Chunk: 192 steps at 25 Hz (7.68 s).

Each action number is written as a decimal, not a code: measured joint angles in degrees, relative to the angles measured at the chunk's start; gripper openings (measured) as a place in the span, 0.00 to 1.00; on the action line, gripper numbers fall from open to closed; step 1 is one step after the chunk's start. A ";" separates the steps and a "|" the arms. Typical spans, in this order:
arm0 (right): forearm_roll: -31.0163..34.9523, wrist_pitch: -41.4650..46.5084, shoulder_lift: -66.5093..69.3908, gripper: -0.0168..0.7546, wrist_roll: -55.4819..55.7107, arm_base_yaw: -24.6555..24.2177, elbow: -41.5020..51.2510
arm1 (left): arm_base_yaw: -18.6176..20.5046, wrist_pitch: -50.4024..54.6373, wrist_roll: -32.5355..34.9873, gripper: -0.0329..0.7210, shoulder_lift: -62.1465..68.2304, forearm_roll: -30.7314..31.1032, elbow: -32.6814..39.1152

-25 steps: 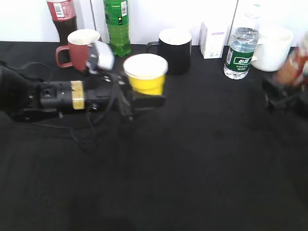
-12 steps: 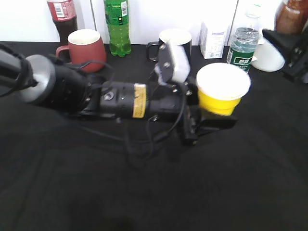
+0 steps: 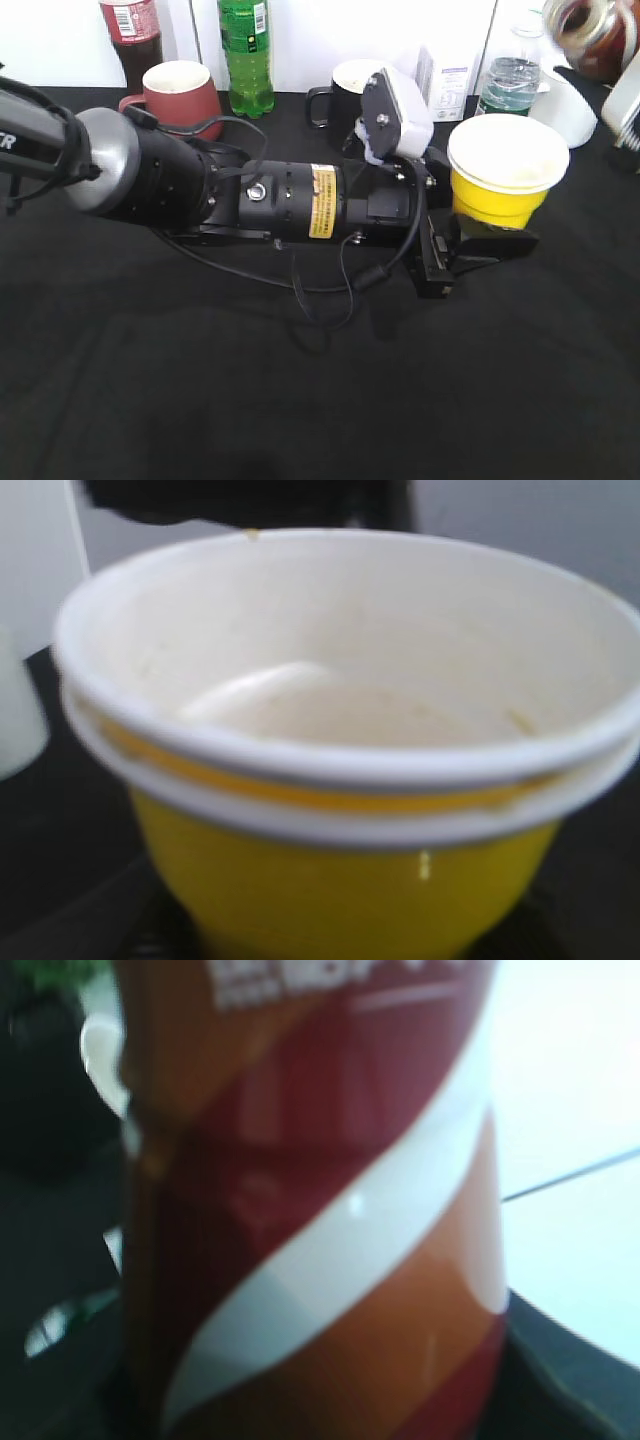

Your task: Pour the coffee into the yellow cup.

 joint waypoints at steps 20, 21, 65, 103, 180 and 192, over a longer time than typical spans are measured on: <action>0.61 2.18 0.00 0.71 -15.09 0.00 0.00 | 0.16 3.45 -0.06 0.68 0.00 -0.05 -0.01; 0.78 2.18 0.00 0.71 -15.52 0.00 0.00 | 0.16 3.45 -0.06 0.68 0.00 -0.05 -0.01; 6.44 2.18 -0.06 0.71 -26.68 0.00 0.00 | 0.16 3.47 -0.17 0.66 0.00 -0.24 -0.01; -0.09 2.37 -0.06 0.71 55.61 0.00 1.07 | 13.36 1.24 -2.14 0.65 0.00 -0.42 -0.01; 31.71 11.23 18.98 0.85 43.32 0.00 6.84 | 27.29 13.57 16.39 0.79 -36.06 -31.28 44.30; 49.06 73.63 -10.18 0.79 38.82 0.00 -12.35 | 10.56 87.68 11.05 0.79 -53.08 -47.53 20.63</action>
